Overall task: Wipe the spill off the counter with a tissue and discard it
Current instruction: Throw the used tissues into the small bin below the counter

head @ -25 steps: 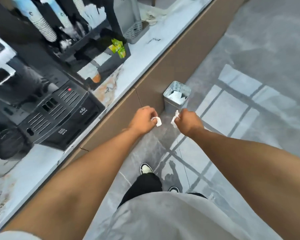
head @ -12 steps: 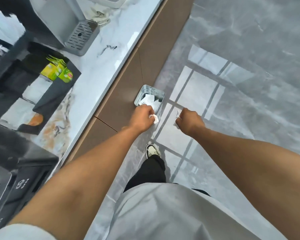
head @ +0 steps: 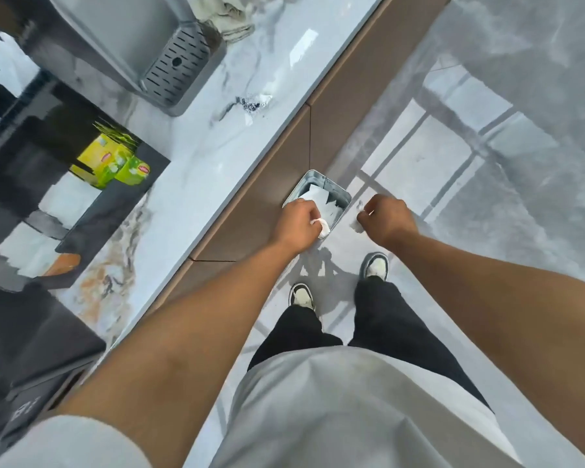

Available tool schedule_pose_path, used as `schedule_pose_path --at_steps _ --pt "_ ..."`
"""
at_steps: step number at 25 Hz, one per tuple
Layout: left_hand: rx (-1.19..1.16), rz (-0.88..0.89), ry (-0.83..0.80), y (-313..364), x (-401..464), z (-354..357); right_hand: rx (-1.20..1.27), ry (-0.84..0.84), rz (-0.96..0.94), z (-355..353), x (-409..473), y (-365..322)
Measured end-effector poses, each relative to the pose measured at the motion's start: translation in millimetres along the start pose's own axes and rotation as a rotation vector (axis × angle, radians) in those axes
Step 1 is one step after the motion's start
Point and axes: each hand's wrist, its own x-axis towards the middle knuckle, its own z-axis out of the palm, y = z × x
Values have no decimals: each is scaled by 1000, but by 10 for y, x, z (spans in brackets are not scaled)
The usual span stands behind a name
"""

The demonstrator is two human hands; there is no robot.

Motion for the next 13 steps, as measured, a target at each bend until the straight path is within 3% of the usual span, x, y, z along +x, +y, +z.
schedule_pose_path --at_steps 5,8,13 --pt "-57 -244 81 -34 457 238 -56 -175 -92 -44 911 83" --pt "-241 -471 205 33 728 392 -136 -275 -172 -140 1331 106" --pt "-408 -647 369 19 1035 598 -275 -381 -333 -70 1866 92"
